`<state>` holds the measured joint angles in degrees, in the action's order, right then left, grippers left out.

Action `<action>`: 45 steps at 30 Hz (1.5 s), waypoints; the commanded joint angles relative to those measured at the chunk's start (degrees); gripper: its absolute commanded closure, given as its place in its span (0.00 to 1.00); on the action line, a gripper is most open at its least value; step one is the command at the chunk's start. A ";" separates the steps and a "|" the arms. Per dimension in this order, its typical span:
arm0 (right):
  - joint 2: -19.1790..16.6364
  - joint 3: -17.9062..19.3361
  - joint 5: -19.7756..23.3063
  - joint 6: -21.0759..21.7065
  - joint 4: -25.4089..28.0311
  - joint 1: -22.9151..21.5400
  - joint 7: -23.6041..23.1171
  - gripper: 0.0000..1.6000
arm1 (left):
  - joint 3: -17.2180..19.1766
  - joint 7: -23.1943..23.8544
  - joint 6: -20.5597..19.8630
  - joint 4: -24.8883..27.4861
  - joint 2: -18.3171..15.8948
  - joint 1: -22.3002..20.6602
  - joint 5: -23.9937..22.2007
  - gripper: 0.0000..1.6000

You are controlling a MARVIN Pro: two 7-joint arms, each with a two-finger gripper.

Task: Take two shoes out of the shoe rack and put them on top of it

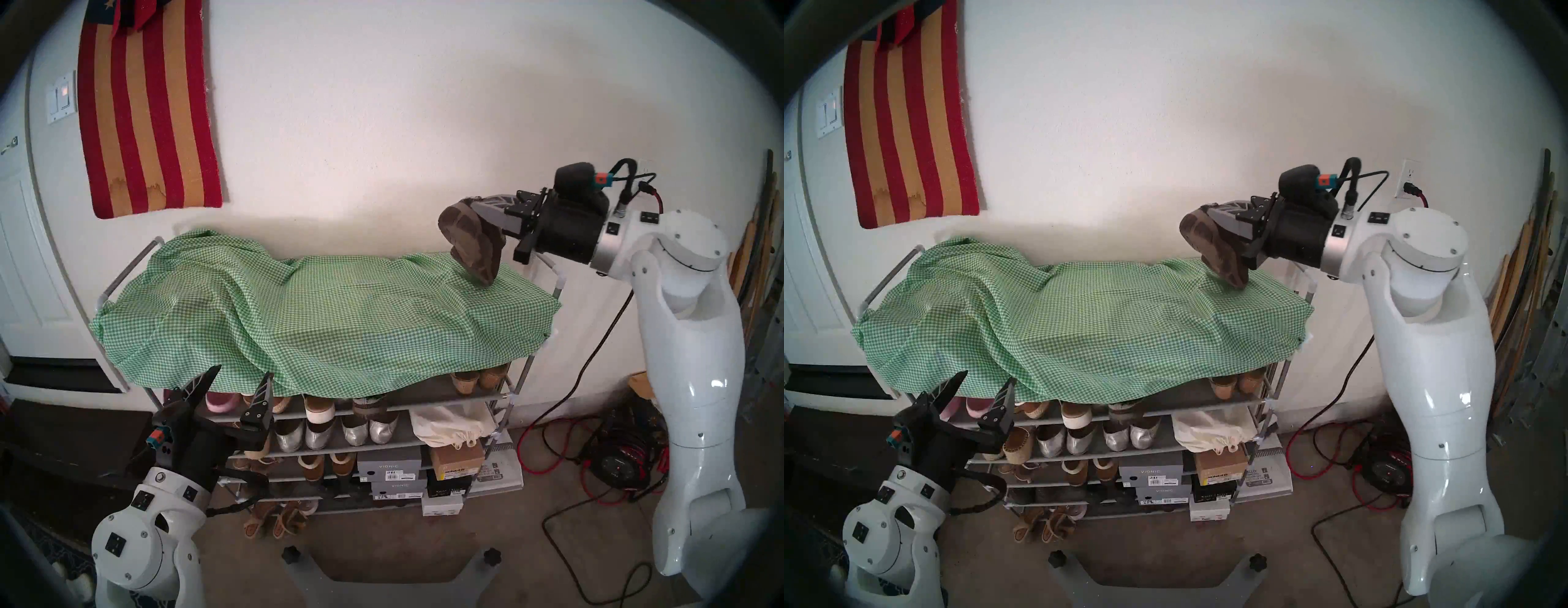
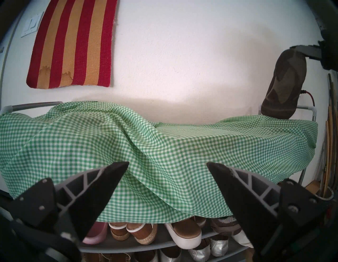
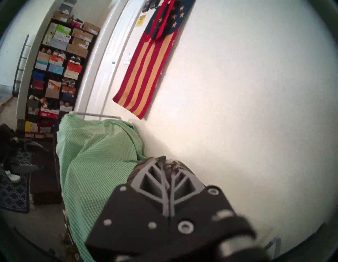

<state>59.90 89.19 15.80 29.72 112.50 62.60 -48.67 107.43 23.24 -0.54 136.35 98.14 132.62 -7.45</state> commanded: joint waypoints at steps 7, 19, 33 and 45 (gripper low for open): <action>1.35 -13.16 -12.27 -10.58 -13.43 -8.83 2.93 1.00 | -0.14 0.06 0.04 0.07 0.01 -0.08 -0.04 0.00; 5.49 -21.95 -16.57 -19.29 -25.94 -16.48 -5.13 1.00 | -0.19 0.09 0.10 0.05 0.02 -0.10 -0.08 0.00; 5.49 -18.80 -9.93 -6.84 -23.64 -23.56 -17.71 0.00 | -0.18 0.09 0.06 0.06 0.03 -0.10 -0.06 0.00; 5.20 -12.63 -7.27 2.18 -20.38 -30.04 -19.88 0.00 | -0.18 0.11 0.08 0.06 0.04 -0.11 -0.06 0.00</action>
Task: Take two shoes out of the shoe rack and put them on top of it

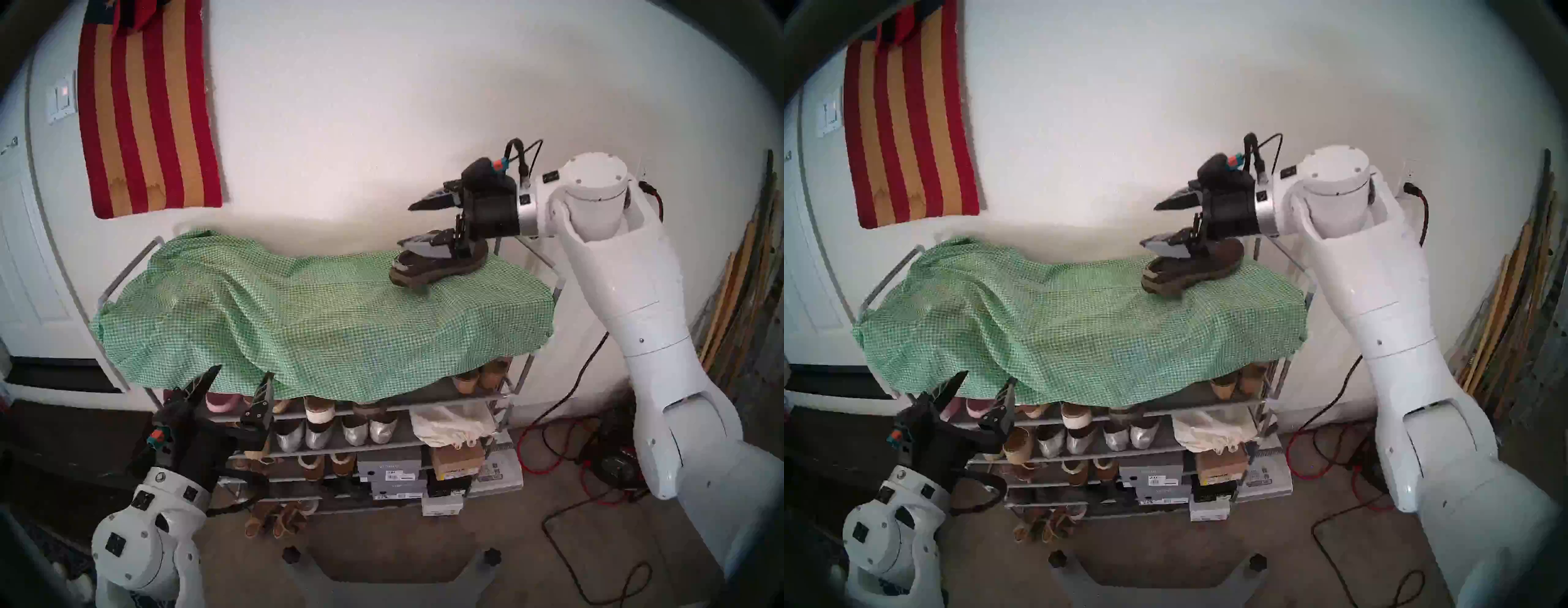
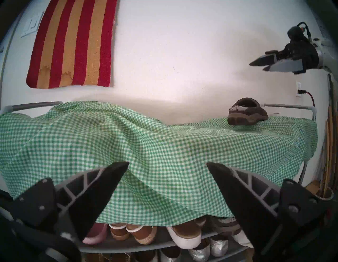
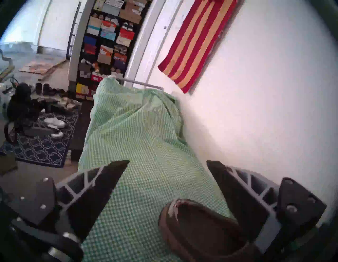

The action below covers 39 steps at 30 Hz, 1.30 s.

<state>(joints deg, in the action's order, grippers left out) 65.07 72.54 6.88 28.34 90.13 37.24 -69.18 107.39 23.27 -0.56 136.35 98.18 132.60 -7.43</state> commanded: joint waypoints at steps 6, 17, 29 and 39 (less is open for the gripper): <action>-1.41 10.58 3.16 6.58 8.28 1.68 3.57 0.00 | -0.15 0.10 0.14 0.03 0.01 -0.09 -0.10 0.00; -4.82 17.02 4.82 9.80 12.31 9.51 5.59 0.00 | -0.12 0.07 0.06 0.05 0.01 -0.09 -0.05 0.00; -5.46 19.57 5.50 10.38 17.14 17.38 4.81 0.00 | -0.09 0.05 0.02 0.05 0.02 -0.07 -0.01 0.00; -6.25 21.40 4.62 11.51 17.01 23.87 5.33 0.00 | -0.05 0.05 -0.01 0.05 0.03 -0.06 0.01 0.00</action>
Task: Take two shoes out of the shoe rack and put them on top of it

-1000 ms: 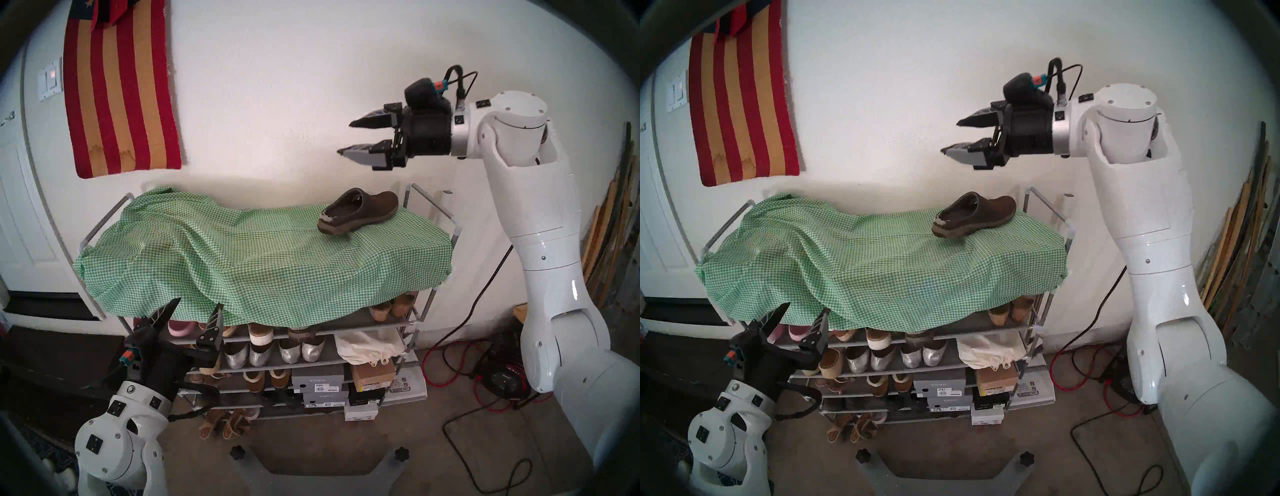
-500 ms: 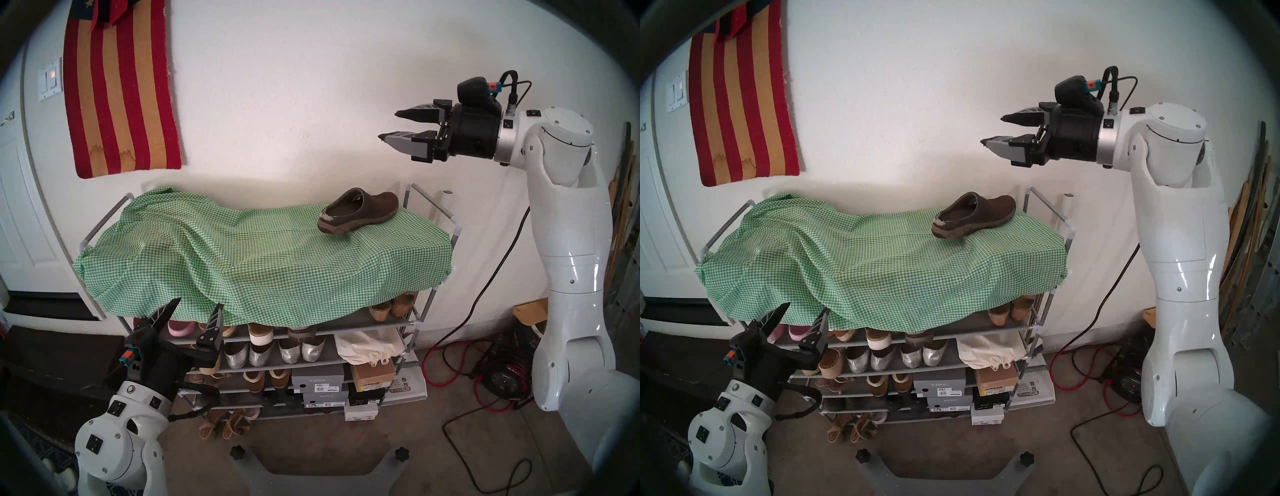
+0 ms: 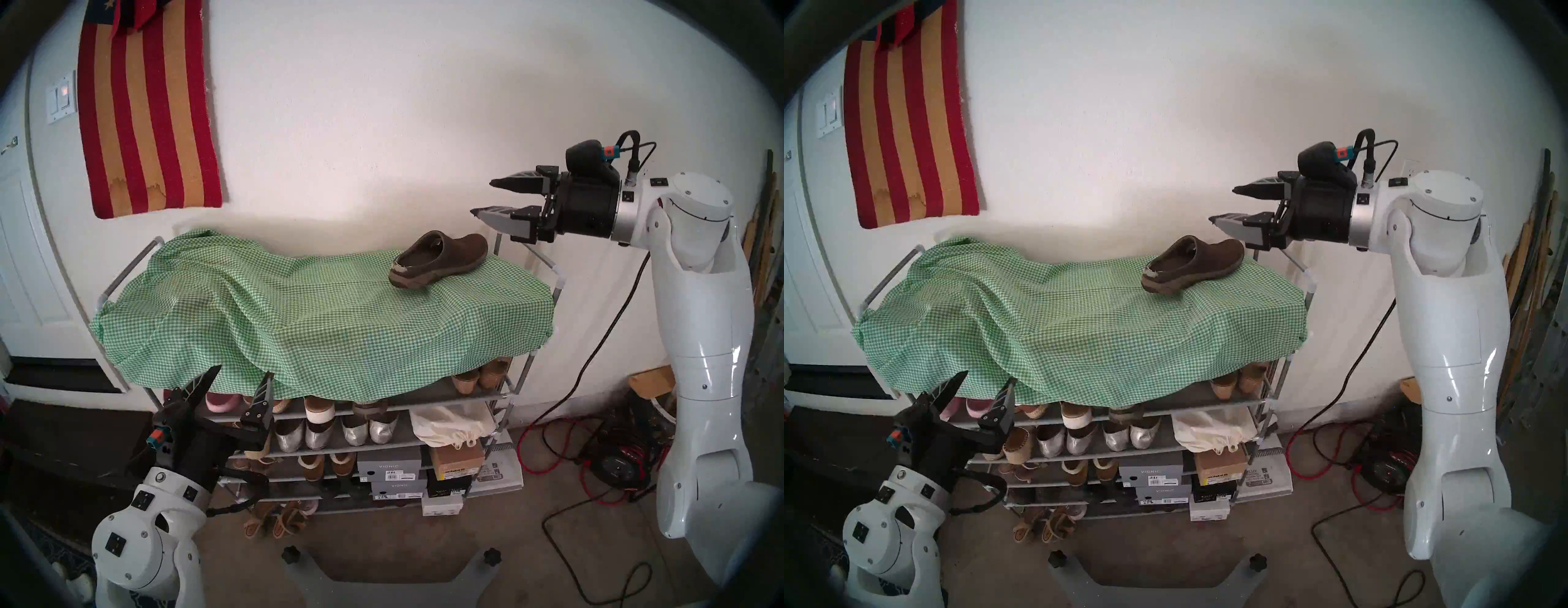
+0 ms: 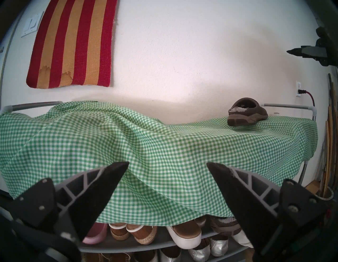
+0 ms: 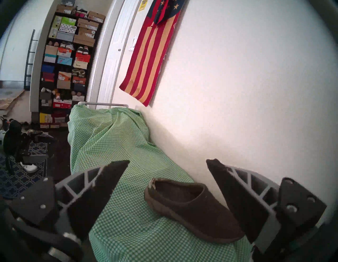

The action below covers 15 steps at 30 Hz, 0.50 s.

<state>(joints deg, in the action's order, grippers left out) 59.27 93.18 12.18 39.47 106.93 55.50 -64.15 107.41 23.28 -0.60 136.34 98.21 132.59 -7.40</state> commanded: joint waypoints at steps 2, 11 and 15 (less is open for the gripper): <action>-0.41 1.02 -0.87 0.56 0.16 6.72 0.37 0.00 | -0.07 0.03 0.03 0.06 0.00 -0.05 -0.02 0.00; -0.70 4.32 -2.82 1.31 0.11 13.62 1.89 0.00 | -0.06 0.03 0.01 0.06 0.00 -0.05 -0.01 0.00; -0.55 5.74 -3.61 1.51 0.12 15.87 2.43 0.00 | -0.06 0.03 0.01 0.06 0.01 -0.05 0.00 0.00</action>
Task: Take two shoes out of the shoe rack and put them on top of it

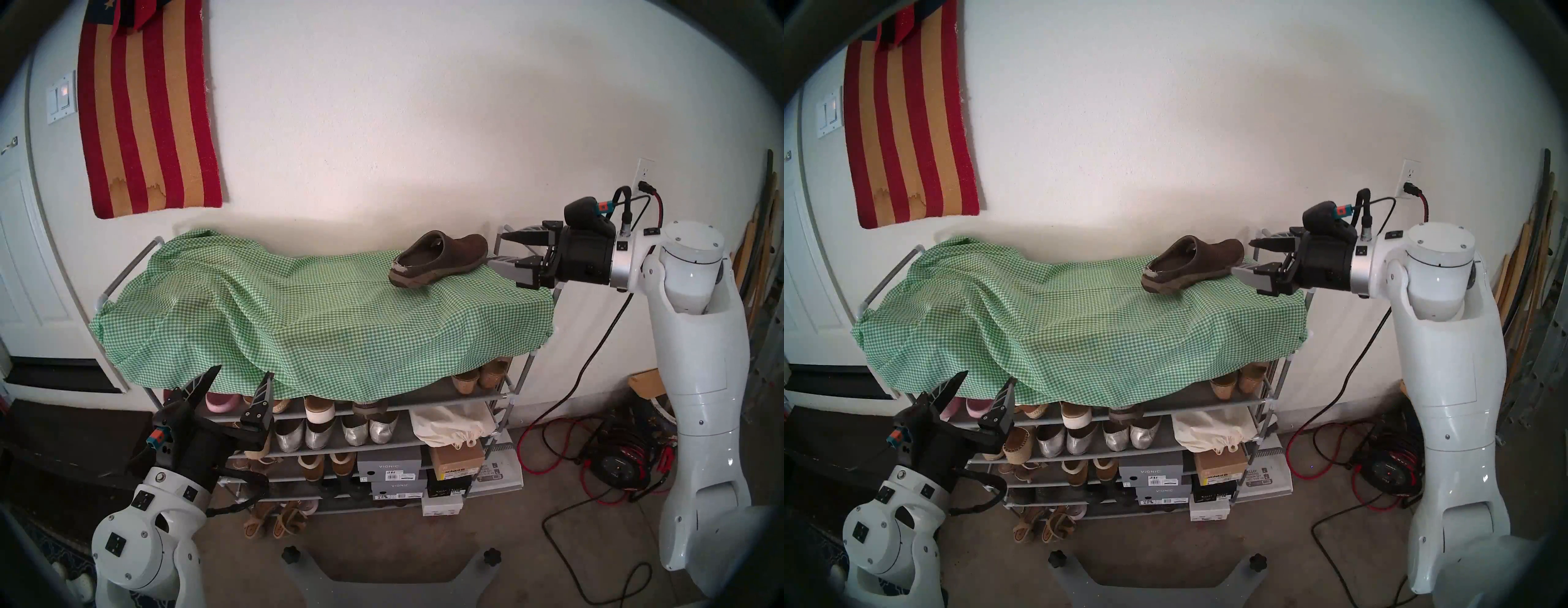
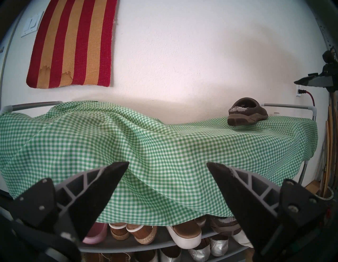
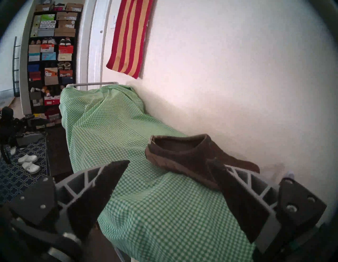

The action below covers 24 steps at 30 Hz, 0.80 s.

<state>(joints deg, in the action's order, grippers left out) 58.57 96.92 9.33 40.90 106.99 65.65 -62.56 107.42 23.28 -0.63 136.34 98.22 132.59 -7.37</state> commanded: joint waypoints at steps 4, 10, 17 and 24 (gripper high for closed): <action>0.75 3.92 -1.49 0.11 0.56 8.71 1.57 0.00 | -0.07 0.03 0.03 0.06 0.00 -0.06 -0.02 0.00; 2.19 6.89 -2.34 -0.18 1.82 13.14 2.57 0.00 | -0.60 0.63 0.13 0.43 -0.46 0.01 0.19 0.00; 4.57 10.48 -3.15 -1.12 4.01 18.24 3.72 0.00 | -3.54 3.70 0.61 2.64 -2.00 0.60 0.51 0.00; 7.52 14.05 -3.70 -2.70 6.52 22.66 4.79 0.00 | -7.46 8.17 1.21 3.66 -4.67 1.55 1.75 0.00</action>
<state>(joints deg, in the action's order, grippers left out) 62.77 108.13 5.51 39.70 110.75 81.93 -58.59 102.98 27.90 0.00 138.64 96.10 132.94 -6.52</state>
